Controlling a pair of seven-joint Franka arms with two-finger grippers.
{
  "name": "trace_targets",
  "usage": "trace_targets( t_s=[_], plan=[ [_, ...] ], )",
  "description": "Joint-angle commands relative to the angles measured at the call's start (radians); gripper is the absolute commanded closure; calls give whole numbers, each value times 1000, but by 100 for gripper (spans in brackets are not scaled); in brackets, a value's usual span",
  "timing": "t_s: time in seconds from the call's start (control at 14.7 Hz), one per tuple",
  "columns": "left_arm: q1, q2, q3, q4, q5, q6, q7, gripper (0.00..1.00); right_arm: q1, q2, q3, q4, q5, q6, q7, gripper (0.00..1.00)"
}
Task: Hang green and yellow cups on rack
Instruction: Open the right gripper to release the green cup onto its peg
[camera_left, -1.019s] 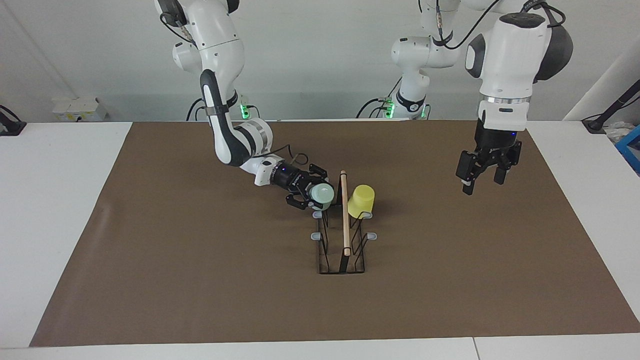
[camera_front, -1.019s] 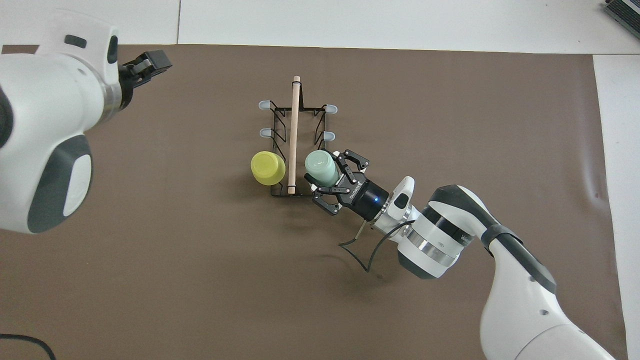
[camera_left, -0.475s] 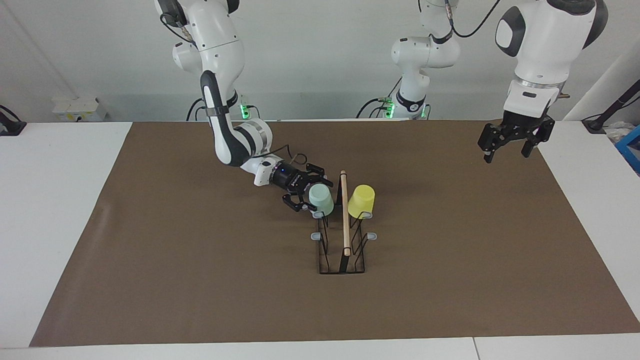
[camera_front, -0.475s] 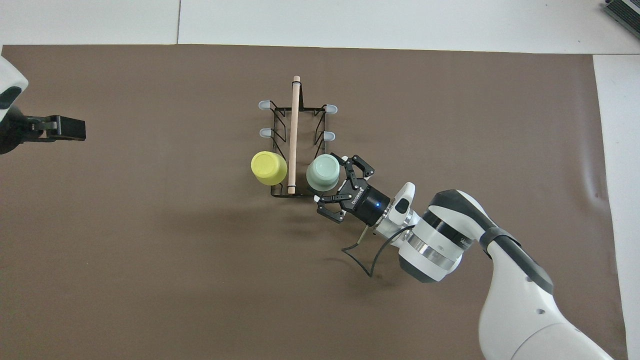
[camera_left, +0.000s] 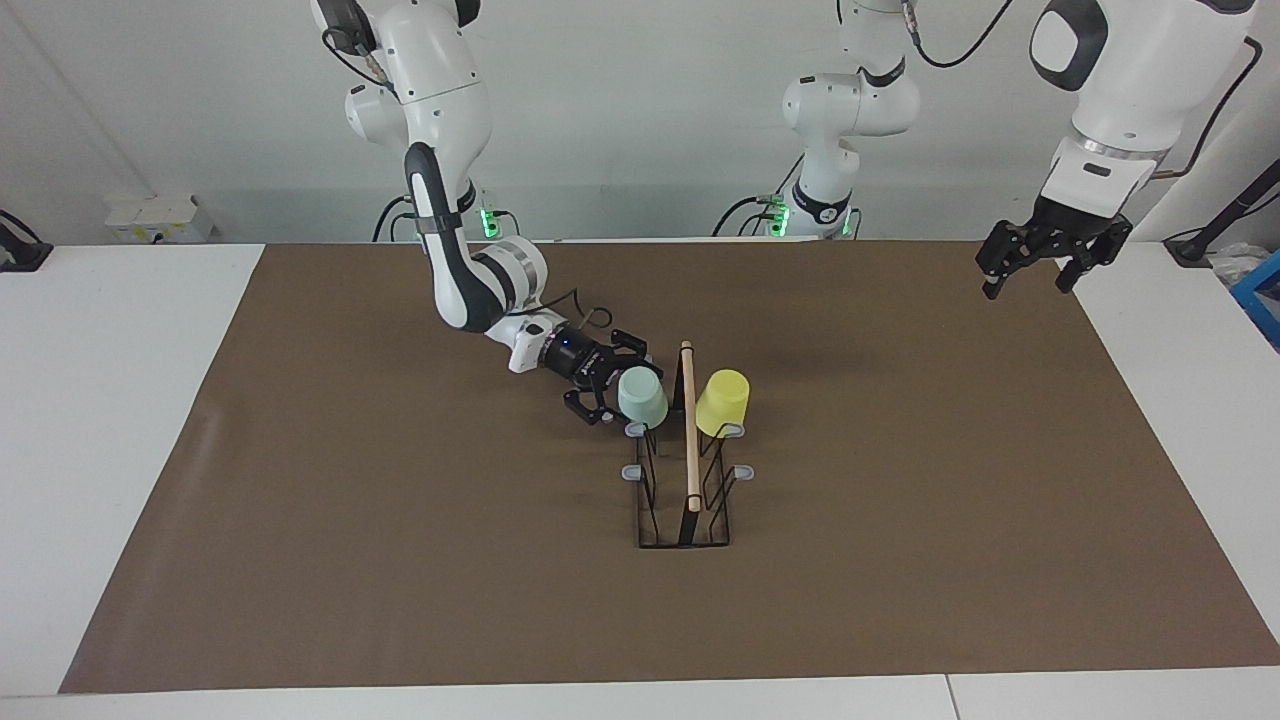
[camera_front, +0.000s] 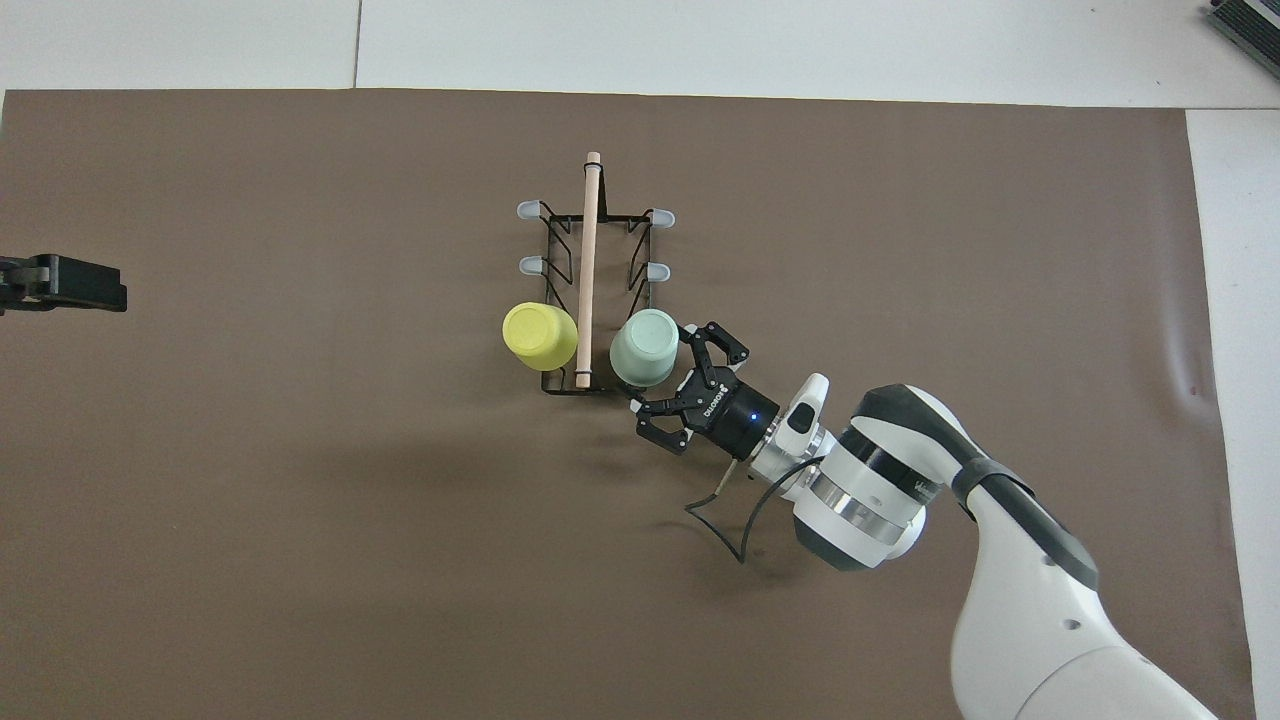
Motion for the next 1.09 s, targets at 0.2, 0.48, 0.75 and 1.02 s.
trace_targets(
  t_s=[0.2,0.48,0.75,1.02],
  plan=[
    [27,47,-6,123,-65,-139,28,0,0,12,4,-23,5,52,-51,0],
    [25,38,-17,117,-74,-156,35,0,-17,26,2,-23,-80,120,-53,0],
    [29,30,-19,101,-74,-163,54,0,-26,21,2,-21,-138,256,-51,0],
    [29,31,-17,101,-74,-153,83,0,-26,20,2,-21,-147,307,-49,0]
  ],
)
